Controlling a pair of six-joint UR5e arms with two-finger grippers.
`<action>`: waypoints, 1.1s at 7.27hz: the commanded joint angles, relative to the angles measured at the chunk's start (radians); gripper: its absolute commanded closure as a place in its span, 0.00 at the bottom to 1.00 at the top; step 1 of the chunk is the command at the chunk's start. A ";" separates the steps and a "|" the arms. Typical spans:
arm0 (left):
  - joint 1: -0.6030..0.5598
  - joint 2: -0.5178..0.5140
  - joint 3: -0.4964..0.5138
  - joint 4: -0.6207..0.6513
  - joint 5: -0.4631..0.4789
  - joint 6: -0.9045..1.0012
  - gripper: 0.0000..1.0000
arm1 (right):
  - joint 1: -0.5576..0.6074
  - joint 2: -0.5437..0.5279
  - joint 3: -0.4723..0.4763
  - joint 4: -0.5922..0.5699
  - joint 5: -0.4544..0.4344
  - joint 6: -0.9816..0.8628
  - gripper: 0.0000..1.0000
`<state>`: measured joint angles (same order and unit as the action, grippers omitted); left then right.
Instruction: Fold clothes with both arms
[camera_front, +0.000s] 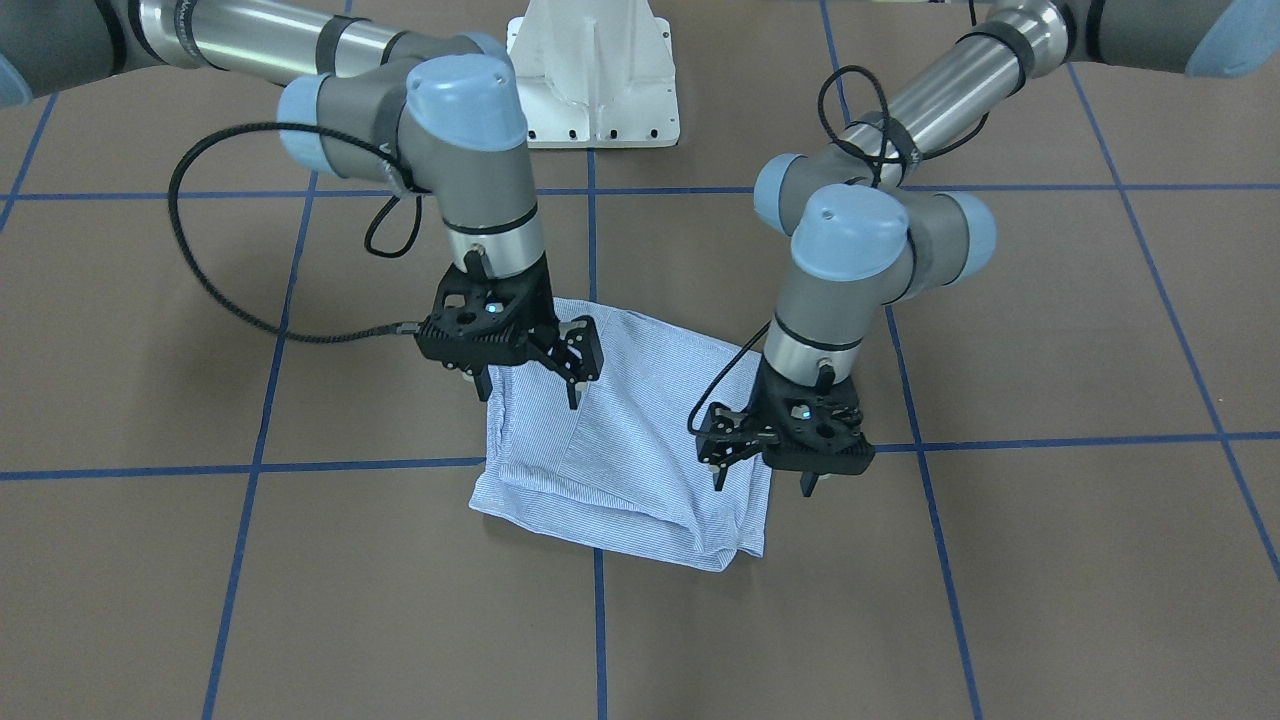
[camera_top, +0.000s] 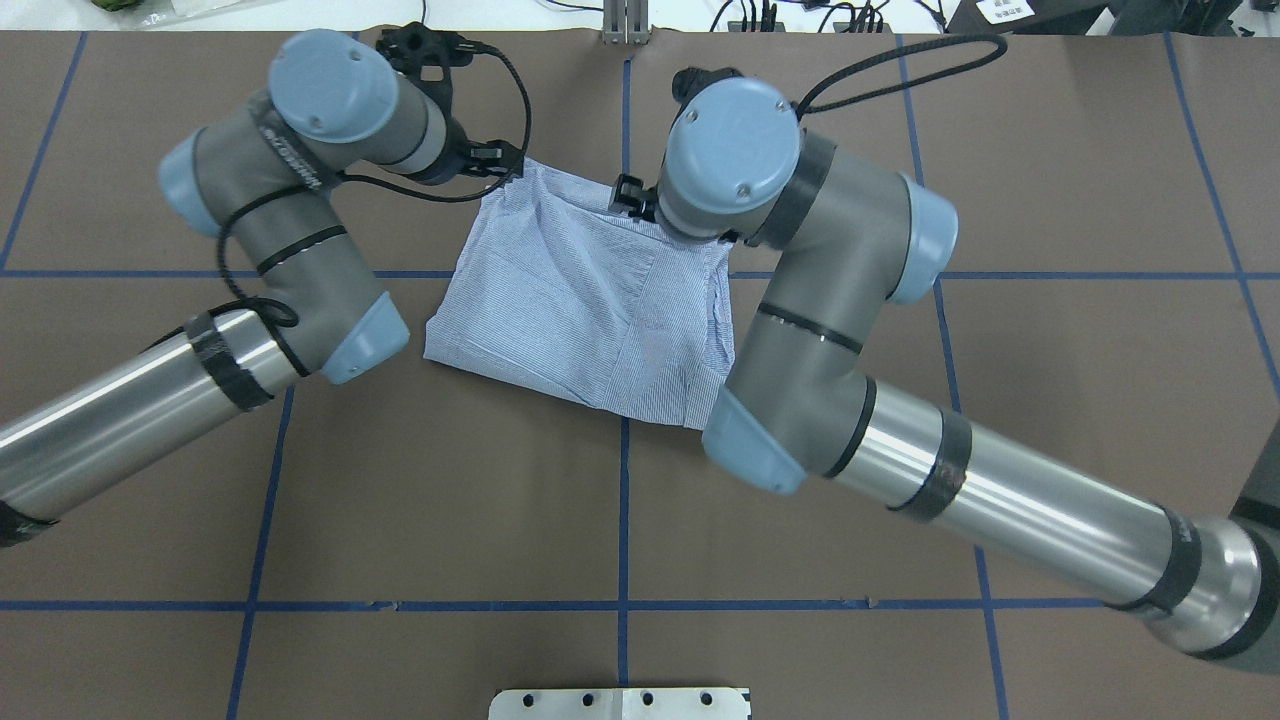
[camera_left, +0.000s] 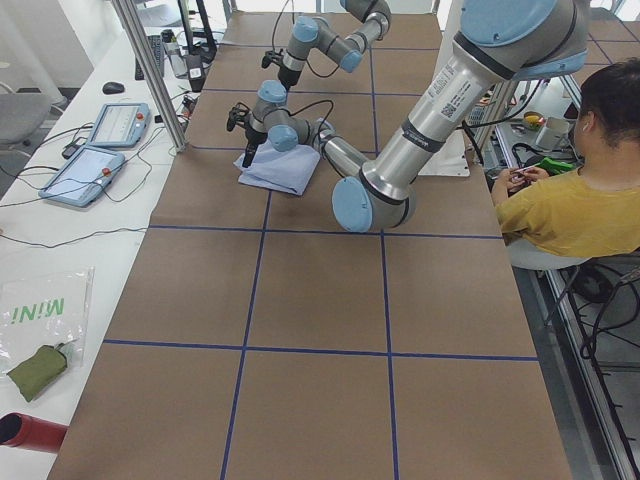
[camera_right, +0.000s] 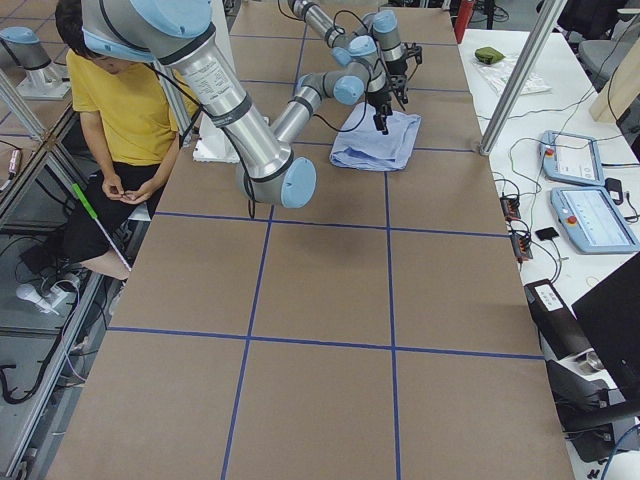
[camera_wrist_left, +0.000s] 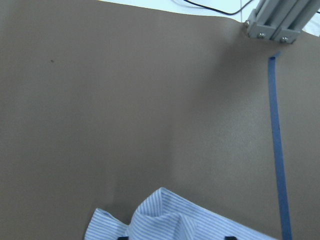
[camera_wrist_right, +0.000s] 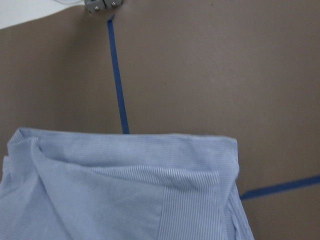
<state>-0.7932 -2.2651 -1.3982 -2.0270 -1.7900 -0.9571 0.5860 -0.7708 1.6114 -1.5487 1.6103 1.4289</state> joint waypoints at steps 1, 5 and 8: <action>-0.053 0.088 -0.088 0.001 -0.037 0.154 0.00 | -0.147 -0.018 0.090 -0.152 -0.116 0.198 0.00; -0.054 0.090 -0.090 -0.001 -0.035 0.153 0.00 | -0.233 -0.102 0.049 -0.015 -0.208 0.208 0.00; -0.054 0.093 -0.091 -0.001 -0.035 0.153 0.00 | -0.219 -0.104 -0.005 0.021 -0.237 0.162 0.00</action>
<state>-0.8467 -2.1734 -1.4892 -2.0279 -1.8255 -0.8039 0.3617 -0.8717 1.6350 -1.5370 1.3805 1.6041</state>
